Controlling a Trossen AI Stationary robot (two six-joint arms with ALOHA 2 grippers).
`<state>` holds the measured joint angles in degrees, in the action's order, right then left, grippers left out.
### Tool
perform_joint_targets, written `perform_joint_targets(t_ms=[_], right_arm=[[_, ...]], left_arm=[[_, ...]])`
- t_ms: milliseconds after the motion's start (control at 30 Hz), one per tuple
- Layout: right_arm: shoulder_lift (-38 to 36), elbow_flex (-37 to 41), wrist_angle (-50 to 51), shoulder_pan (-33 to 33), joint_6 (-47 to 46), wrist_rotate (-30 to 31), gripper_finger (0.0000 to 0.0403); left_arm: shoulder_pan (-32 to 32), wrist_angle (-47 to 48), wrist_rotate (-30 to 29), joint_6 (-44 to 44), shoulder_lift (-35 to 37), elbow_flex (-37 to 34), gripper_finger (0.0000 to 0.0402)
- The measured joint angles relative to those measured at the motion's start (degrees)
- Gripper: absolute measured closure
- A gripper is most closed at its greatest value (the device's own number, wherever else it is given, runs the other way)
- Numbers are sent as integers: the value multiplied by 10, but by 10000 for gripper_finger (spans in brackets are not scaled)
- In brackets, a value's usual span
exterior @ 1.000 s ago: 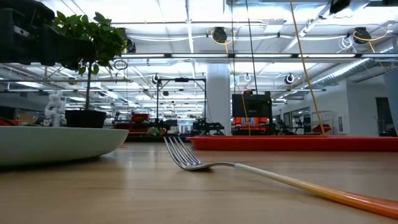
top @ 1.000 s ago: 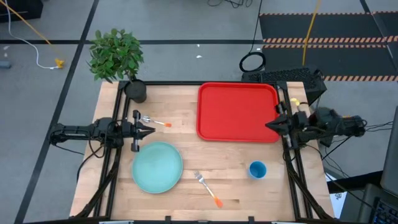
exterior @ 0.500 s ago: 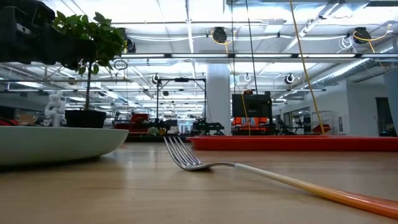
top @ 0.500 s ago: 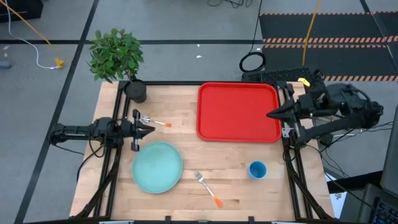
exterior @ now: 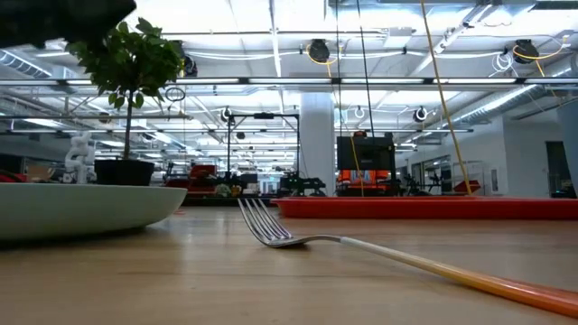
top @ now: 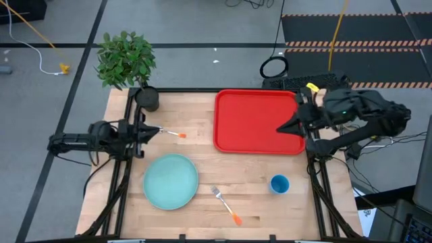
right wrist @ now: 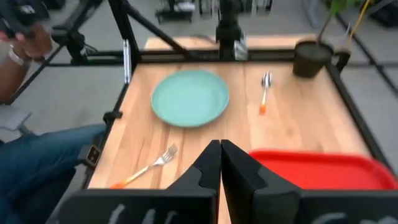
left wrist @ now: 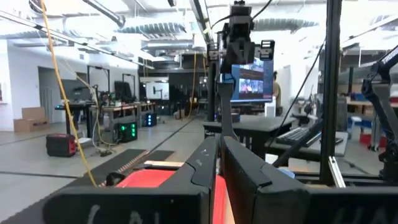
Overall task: Pick and place plate/cup/fork/spoon on tray
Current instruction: Put the blue cup on the red tray
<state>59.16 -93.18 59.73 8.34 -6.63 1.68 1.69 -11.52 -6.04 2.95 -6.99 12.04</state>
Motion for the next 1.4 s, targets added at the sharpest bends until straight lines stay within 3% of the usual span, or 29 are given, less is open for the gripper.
perform_joint_targets(t_ms=[400,633,833,1100,1400], right_arm=[[83,0,64,0,-68,0,399],[128,0,91,14,-113,0,399],[148,1,98,66,-169,20,399],[155,35,83,159,-259,74,399],[154,109,78,237,-405,73,397]], left_arm=[[34,43,21,44,-277,250,369],[98,52,31,86,-411,316,369],[144,90,24,85,-493,398,369],[196,214,-20,86,-602,503,369],[217,269,-21,92,-662,546,369]])
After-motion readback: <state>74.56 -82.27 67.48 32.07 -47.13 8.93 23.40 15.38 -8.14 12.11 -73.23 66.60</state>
